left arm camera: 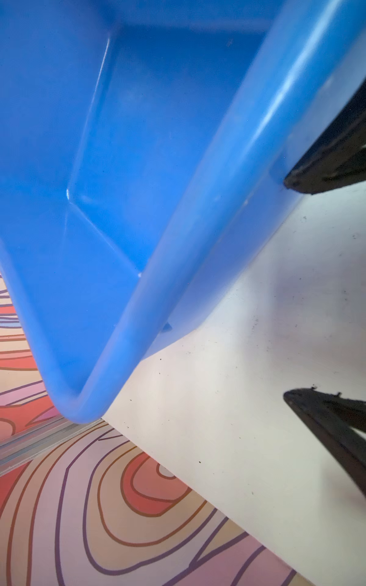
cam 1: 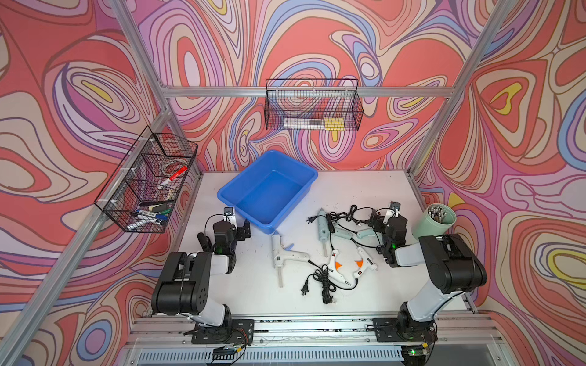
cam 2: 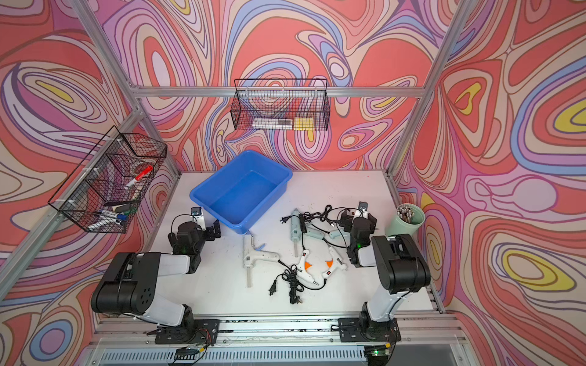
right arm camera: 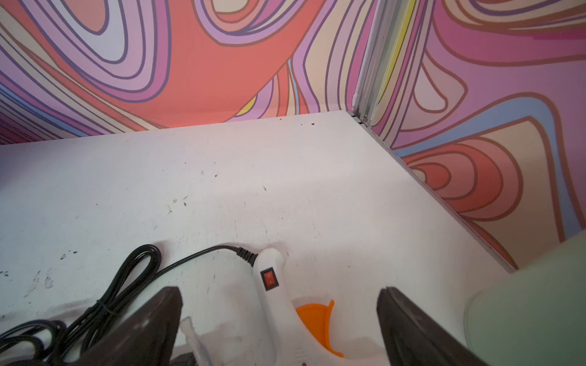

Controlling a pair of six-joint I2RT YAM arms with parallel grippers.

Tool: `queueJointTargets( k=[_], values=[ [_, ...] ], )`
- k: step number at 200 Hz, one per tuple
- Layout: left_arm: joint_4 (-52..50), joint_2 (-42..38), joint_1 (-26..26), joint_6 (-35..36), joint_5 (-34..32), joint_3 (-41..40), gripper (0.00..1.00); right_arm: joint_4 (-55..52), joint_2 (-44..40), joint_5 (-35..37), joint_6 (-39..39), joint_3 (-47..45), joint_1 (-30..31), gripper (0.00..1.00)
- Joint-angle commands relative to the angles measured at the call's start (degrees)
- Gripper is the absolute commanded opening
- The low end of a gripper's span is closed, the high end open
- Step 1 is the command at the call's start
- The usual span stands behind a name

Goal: Put the hot melt glue gun into the storage box
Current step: Pick up the hot melt adhesive gun from the center of the board.

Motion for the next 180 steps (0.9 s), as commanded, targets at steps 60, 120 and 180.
queueJointTargets(
  k=[60, 120, 180],
  values=[
    [0.5, 0.2, -0.2, 0.2, 0.8, -0.1, 0.99, 0.5, 0.1, 0.0, 0.5, 0.6, 0.0, 0.98],
    [0.5, 0.2, -0.2, 0.2, 0.8, 0.0, 0.99, 0.5, 0.1, 0.1, 0.5, 0.6, 0.0, 0.98],
    [0.0, -0.3, -0.2, 1.5, 4.5, 0.0, 0.99, 0.8, -0.1, 0.2, 0.4, 0.5, 0.0, 0.98]
  ],
)
